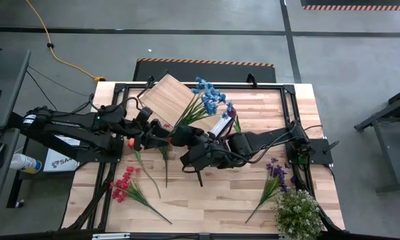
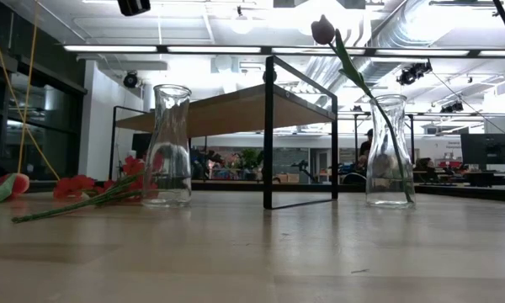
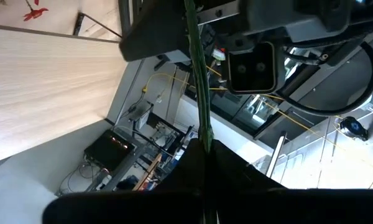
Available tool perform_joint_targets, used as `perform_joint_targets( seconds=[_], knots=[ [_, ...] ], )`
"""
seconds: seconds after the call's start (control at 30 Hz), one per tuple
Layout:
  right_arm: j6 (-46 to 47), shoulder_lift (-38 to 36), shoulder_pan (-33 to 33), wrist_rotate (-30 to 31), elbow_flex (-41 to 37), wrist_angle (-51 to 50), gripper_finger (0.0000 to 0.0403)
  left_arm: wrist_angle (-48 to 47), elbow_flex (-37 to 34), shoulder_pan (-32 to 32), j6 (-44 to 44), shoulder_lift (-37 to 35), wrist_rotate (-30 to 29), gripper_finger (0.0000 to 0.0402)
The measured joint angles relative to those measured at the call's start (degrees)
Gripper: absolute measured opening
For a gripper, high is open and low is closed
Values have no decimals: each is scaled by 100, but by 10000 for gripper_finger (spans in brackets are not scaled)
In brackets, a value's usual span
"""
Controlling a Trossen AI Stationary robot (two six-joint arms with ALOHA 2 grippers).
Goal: Pick and place flowers into a vace then onto a shelf
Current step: Put the blue flowers into the right transparent flower vase
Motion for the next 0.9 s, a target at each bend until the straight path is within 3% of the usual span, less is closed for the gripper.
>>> perform_joint_targets(
  seconds=[0.43,0.9],
  knots=[
    [11,0,1,-214,-4,4,0,4,0,0,-1,-6,-4,385],
    [-66,0,-35,-176,-623,102,0,-433,2,0,-344,-5,79,385]
  ],
)
